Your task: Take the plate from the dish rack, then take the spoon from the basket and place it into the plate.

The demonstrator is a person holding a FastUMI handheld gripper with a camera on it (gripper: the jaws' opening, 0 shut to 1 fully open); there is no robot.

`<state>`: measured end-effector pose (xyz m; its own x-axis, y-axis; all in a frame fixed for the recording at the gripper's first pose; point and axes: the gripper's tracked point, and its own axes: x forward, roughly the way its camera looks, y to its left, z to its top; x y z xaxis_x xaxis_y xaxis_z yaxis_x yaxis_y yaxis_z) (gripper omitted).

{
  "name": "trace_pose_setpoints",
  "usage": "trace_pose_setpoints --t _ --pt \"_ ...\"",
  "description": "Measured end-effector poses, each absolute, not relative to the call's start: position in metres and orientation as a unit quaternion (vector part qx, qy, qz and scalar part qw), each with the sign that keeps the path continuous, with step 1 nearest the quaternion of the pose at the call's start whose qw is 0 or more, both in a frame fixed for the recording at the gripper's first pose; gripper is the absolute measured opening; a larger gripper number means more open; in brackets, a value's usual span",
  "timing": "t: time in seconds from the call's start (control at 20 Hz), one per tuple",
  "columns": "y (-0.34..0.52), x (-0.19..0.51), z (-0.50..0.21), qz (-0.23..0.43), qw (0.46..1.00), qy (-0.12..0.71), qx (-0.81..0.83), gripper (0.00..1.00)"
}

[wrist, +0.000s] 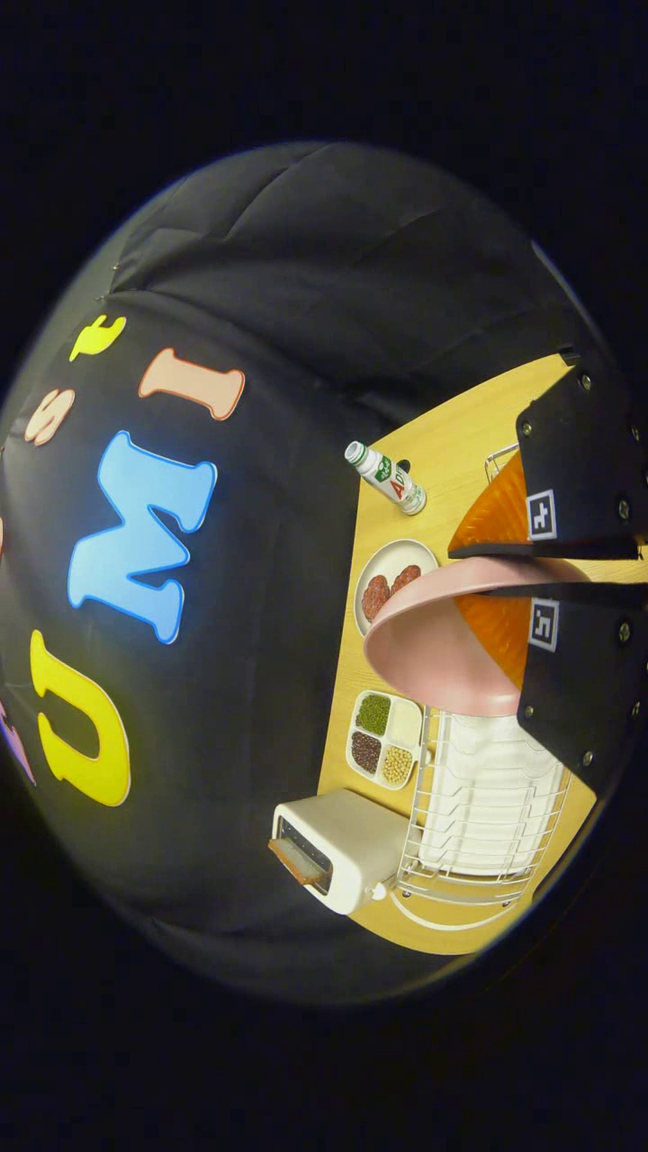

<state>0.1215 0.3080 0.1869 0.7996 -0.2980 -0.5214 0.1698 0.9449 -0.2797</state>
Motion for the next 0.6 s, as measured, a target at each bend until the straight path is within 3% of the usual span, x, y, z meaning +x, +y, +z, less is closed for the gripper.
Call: trace_pose_setpoints --t 0.6 --pt "0.215 0.049 0.212 -0.081 0.958 0.275 -0.020 0.09"
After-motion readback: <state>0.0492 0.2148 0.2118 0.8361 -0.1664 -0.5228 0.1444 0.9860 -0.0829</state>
